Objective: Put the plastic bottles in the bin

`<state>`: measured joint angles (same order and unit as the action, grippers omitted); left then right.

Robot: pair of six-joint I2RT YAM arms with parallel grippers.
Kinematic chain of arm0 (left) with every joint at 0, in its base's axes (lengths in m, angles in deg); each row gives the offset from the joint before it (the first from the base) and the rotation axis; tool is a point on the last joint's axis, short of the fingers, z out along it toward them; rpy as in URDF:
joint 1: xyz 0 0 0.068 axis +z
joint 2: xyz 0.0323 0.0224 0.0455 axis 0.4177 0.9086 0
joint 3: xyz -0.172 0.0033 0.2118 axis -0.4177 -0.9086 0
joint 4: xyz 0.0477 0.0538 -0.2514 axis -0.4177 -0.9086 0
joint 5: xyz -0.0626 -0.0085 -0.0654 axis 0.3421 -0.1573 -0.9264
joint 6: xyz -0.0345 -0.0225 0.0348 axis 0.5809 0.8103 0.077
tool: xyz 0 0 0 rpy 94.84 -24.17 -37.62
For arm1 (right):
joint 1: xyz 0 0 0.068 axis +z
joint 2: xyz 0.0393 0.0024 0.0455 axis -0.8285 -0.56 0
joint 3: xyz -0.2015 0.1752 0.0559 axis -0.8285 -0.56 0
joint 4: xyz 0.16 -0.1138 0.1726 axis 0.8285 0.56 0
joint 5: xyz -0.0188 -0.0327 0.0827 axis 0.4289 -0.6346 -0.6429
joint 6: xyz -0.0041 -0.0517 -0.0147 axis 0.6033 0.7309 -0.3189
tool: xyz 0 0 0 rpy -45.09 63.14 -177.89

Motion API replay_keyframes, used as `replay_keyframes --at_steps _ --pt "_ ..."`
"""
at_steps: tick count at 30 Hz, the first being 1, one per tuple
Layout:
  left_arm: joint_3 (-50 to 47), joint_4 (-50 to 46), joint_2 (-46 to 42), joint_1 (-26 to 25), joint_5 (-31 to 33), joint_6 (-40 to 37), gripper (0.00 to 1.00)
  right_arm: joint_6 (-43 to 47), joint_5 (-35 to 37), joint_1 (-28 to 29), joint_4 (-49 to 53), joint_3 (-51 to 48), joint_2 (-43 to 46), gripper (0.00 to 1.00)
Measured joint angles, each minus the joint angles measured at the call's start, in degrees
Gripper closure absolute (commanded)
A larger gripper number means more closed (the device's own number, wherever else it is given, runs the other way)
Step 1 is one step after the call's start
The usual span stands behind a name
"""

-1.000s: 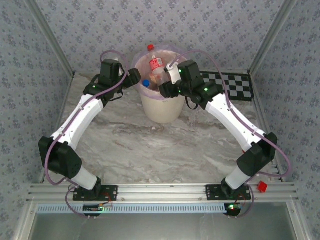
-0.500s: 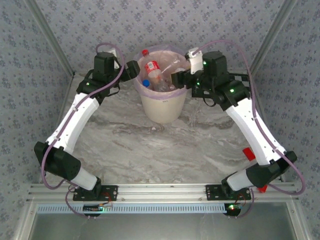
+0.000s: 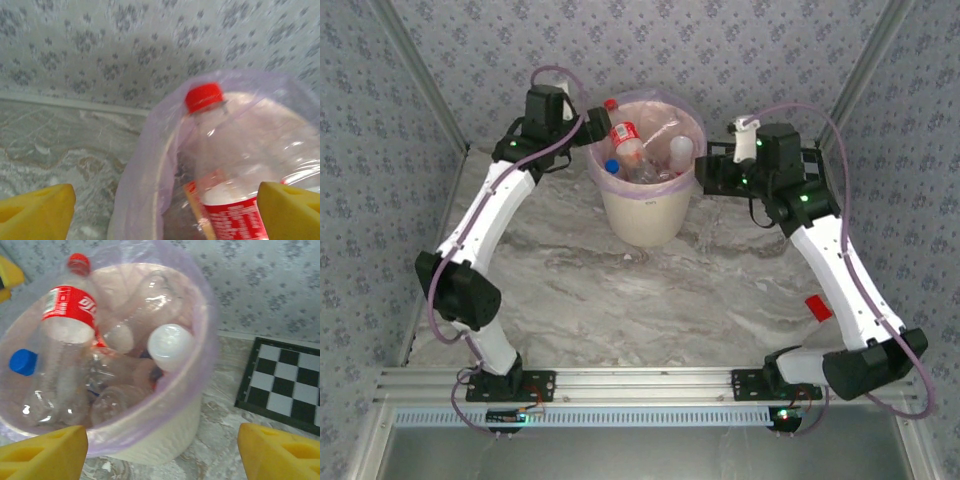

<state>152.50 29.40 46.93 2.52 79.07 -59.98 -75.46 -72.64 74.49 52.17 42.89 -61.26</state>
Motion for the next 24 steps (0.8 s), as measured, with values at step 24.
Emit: replay_keyframes --at_steps 24 --pt "-36.24 7.13 -35.54 7.28 14.29 -16.98 0.01 -4.48 19.30 -8.35 -16.26 -35.30 6.19 0.00"
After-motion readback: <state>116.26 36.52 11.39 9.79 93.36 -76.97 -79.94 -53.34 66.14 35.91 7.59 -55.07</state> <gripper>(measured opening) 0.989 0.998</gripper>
